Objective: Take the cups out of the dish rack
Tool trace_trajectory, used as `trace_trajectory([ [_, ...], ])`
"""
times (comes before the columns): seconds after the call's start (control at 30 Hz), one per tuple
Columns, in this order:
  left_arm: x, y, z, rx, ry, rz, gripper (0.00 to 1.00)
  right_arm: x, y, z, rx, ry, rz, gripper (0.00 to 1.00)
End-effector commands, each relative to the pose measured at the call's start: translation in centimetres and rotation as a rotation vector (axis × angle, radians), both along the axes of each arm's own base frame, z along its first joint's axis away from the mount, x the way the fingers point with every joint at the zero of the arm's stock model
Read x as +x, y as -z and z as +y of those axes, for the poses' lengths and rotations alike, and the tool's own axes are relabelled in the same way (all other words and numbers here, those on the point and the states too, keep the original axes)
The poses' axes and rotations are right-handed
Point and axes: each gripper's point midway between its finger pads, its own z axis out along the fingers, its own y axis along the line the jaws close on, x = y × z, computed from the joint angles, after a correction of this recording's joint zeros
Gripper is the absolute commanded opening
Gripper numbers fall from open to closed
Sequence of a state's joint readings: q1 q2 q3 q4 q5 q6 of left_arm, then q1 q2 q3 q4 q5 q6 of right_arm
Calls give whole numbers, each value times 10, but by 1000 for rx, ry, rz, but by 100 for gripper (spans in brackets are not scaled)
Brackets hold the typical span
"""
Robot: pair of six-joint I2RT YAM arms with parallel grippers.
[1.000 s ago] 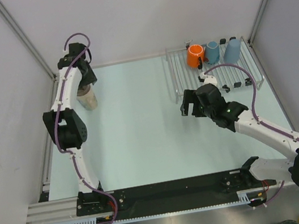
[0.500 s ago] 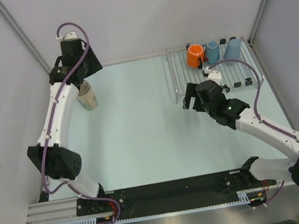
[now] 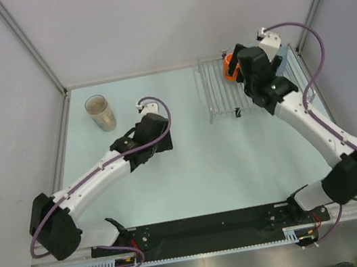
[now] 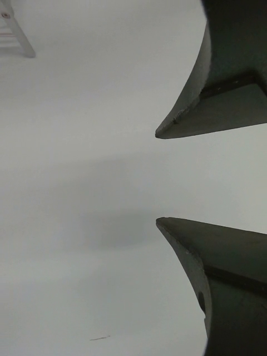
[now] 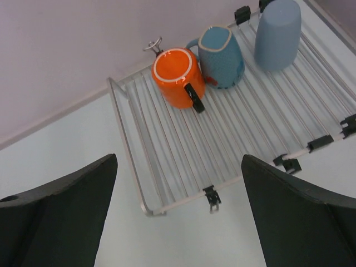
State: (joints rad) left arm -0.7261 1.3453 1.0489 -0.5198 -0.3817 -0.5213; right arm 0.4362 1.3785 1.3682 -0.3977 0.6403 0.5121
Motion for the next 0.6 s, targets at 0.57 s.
trace_trajectory([
  [0.57,-37,-25,9,-194,-2,-95,68,168,81,1,-165,-24,241,100],
])
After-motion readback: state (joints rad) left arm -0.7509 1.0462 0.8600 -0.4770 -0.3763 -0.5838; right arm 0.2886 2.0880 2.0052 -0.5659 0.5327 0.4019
